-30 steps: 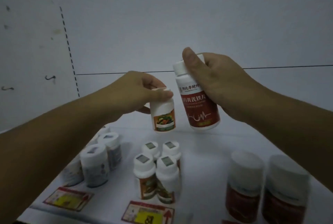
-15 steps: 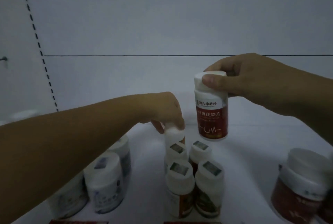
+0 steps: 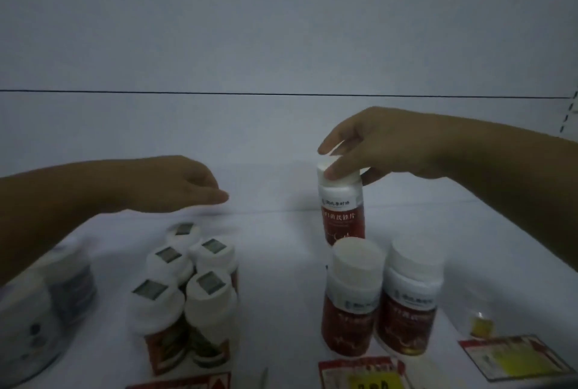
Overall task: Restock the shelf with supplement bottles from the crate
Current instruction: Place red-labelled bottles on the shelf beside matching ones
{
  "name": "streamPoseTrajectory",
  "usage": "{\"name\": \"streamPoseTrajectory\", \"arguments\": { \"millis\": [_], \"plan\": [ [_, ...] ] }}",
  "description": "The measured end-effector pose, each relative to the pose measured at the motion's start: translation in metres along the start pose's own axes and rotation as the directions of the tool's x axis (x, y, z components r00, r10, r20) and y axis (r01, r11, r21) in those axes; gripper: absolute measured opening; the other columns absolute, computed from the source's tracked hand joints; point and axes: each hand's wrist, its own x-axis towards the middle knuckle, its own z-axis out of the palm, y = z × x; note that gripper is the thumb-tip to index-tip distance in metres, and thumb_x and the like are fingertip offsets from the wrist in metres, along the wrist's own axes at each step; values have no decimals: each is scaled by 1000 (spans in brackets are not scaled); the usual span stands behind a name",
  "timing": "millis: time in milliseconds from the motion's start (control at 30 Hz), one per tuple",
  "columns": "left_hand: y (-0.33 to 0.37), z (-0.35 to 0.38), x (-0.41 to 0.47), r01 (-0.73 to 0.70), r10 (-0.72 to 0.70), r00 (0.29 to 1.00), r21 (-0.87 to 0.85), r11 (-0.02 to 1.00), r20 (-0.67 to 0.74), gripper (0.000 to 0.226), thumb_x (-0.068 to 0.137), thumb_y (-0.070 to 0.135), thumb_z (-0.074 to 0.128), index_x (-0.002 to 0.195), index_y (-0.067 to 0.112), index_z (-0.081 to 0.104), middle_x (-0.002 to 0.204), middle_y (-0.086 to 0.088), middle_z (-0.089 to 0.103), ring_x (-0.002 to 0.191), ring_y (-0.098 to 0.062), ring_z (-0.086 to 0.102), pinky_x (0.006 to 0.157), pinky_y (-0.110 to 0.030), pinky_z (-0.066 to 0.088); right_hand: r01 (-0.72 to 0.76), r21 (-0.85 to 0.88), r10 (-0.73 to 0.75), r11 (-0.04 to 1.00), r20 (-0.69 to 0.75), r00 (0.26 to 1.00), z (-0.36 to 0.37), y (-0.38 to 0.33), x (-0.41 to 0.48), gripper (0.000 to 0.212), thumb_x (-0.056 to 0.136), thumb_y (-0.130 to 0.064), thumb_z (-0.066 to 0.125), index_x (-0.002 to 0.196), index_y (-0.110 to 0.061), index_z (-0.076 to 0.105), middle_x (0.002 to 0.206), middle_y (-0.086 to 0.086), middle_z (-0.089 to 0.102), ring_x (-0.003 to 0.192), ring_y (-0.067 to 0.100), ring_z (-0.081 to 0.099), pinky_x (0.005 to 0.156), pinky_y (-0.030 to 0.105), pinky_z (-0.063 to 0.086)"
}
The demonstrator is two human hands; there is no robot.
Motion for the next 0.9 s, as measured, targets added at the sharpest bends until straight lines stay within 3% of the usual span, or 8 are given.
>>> {"name": "streamPoseTrajectory", "arguments": {
  "millis": [133,233,333,500,600,667,767,900],
  "plan": [
    [43,-1,-1,2,9,995,112,994,-104,42,85,54,48,118,29,55,124,8,56,104,-11,52,88,-25,37,56,-52,-48,997,142,989,14,19,9,21,71,-21,77,90,-20,68,91,-6,64,82,11,64,58,21,58],
    [69,9,-5,40,-26,986,81,996,-165,41,86,50,51,118,25,57,122,2,60,109,-14,55,93,-29,43,88,-58,-71,994,258,963,24,29,17,15,70,-17,77,83,-18,71,86,-4,67,84,16,65,61,24,59],
    [88,20,-16,64,-49,982,78,995,-185,41,86,49,51,119,25,56,124,3,59,110,-13,55,94,-30,44,111,-62,-82,992,356,931,29,36,22,15,71,-17,77,85,-18,71,88,-2,67,84,15,64,61,22,58],
    [114,19,-33,114,-94,985,136,984,-145,40,91,49,43,122,26,54,129,5,56,107,-13,52,92,-28,41,153,-97,-105,983,386,917,29,38,20,25,77,-31,72,99,-19,69,101,-2,67,90,12,63,70,25,57],
    [124,8,-32,153,-126,981,192,969,-144,45,94,48,36,128,21,50,135,-1,53,117,-19,50,97,-32,38,216,-202,-150,955,298,943,29,34,10,44,84,-49,58,117,-21,60,119,-2,60,104,16,56,85,30,48],
    [129,2,-31,171,-133,976,233,957,-170,50,94,51,32,132,21,45,139,-4,50,120,-22,48,97,-33,36,303,-460,-255,834,164,953,26,35,3,55,89,-55,45,133,-23,46,139,1,48,122,21,46,99,35,36],
    [135,-1,-34,176,-126,964,205,963,-236,61,91,59,29,138,21,38,146,-6,42,129,-26,42,106,-39,32,258,-708,-319,657,49,947,18,38,-16,62,92,-56,34,144,-25,27,155,4,25,142,24,19,114,43,17],
    [139,17,-50,95,-61,966,123,988,-253,69,89,64,22,145,23,25,156,-4,23,143,-25,21,115,-43,16,139,-727,-235,672,-31,972,19,33,-52,65,92,-58,27,147,-25,17,158,11,5,145,28,-1,116,48,4]
  ]
}}
